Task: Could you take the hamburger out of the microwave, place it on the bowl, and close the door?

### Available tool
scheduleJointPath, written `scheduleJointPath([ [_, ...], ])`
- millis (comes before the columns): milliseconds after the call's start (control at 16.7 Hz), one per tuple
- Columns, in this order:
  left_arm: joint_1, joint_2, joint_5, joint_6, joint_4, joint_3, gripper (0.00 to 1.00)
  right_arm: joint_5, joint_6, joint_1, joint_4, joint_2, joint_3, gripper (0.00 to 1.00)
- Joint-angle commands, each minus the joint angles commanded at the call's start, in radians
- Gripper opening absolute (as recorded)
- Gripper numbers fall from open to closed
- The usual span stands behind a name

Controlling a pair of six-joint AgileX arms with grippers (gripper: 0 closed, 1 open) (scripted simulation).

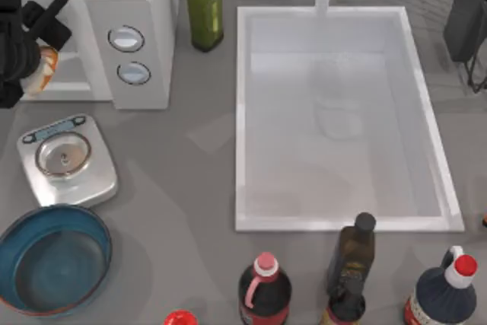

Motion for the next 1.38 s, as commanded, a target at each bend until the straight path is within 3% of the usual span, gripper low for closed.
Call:
scheduleJointPath([
  [420,-0.243,0.025,-0.301,-0.822,-0.764,0.19,0.0,0.0,0.0,0.0,0.0,0.0,0.0,1.0],
  [780,-0.43,0.201,-0.464,-1.414,-1.301,0.235,0.0,0.0,0.0,0.0,0.0,0.0,0.0,1.0],
  [1080,-0.529,0.398,-0.509,-1.687,-1.532,0.207,0.0,0.0,0.0,0.0,0.0,0.0,0.0,1.0],
  [1380,-0.546,0.442,-0.512,-1.73,-1.564,0.197,0.0,0.0,0.0,0.0,0.0,0.0,0.0,1.0],
])
